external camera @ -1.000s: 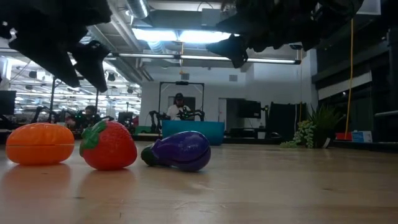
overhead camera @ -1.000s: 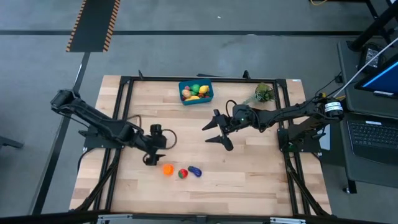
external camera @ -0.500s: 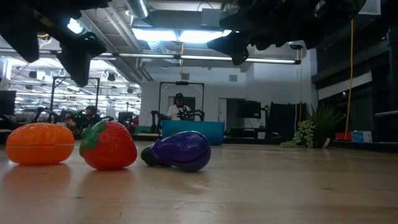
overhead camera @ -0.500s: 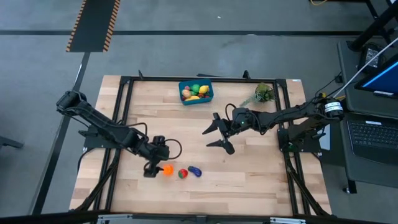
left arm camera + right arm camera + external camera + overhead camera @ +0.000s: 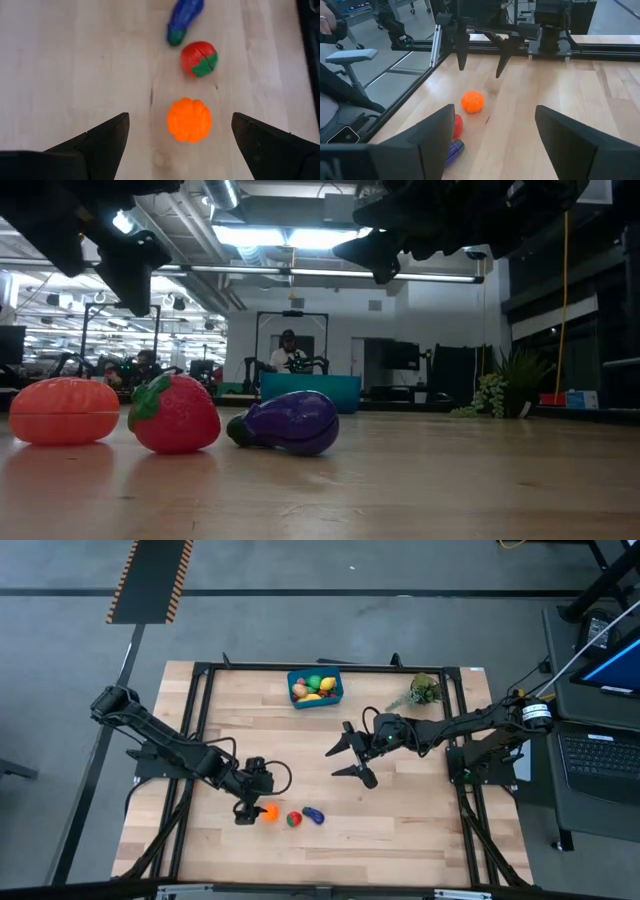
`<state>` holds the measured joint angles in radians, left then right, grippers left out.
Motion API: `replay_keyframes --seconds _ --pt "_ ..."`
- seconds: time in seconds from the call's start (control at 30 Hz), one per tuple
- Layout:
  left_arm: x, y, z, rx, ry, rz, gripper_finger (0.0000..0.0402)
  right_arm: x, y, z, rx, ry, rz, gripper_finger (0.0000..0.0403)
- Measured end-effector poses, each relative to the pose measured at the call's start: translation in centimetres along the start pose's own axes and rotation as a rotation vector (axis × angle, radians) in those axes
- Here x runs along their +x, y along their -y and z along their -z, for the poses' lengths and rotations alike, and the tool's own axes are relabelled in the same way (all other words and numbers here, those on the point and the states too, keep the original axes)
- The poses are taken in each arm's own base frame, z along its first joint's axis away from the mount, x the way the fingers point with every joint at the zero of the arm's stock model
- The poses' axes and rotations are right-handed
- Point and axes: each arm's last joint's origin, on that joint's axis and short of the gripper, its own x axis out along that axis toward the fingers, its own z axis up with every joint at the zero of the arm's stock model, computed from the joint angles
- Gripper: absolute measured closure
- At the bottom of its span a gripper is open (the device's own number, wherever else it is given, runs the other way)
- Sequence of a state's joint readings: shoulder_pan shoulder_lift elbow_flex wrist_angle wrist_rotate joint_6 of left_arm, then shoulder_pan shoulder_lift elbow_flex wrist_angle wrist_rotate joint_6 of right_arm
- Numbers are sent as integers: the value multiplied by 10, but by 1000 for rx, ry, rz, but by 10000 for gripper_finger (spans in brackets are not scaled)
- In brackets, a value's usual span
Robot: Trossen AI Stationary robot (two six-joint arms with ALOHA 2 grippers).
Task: Pick and placing Produce into tupperware
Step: Put the tangerine into the blue bin
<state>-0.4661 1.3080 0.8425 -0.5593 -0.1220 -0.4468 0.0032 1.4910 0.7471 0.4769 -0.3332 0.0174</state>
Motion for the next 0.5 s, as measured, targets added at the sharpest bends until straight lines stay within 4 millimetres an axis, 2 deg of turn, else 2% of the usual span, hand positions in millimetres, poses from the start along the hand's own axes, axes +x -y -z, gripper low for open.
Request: replay_keyframes --seconds 0.17,0.4,0.5 --pt "8 1 1 -40 -5 -51 60 0 0 0 0 0 0 124" --pt "26 10 7 -51 -71 -73 60 0 0 1 5 -12 0 124" --pt "29 18 4 -56 -77 -65 60 0 0 2 8 -16 0 124"
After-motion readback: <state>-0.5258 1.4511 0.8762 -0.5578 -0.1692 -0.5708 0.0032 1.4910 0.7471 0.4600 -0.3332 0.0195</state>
